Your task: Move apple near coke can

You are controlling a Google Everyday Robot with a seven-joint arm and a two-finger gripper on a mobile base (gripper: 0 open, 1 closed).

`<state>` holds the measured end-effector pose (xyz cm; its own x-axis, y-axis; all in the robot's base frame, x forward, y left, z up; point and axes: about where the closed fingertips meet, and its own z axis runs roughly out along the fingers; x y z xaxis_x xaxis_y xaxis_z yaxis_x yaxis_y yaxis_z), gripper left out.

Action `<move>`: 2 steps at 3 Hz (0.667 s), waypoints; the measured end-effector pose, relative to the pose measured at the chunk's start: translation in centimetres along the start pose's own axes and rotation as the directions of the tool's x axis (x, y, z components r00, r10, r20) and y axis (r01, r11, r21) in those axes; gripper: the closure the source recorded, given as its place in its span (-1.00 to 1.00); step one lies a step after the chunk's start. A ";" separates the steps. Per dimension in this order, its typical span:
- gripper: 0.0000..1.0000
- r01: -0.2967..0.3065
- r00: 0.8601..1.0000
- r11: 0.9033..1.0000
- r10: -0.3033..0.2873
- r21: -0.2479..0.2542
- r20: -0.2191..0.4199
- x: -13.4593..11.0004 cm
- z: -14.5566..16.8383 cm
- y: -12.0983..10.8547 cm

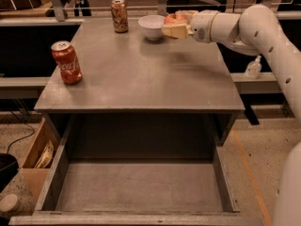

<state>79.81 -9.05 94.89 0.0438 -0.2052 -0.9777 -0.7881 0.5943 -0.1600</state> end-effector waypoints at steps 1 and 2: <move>1.00 -0.021 1.000 0.991 0.023 -0.131 0.017 0.7 0.9 7.1; 1.00 -0.025 0.999 0.972 0.031 -0.235 0.022 2.0 1.9 12.1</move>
Offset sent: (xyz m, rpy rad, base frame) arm -0.1218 0.1135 -0.0666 0.0319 0.0805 0.3435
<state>71.54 -0.85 90.76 0.0328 -0.1693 -0.9850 -0.9112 0.3999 -0.0991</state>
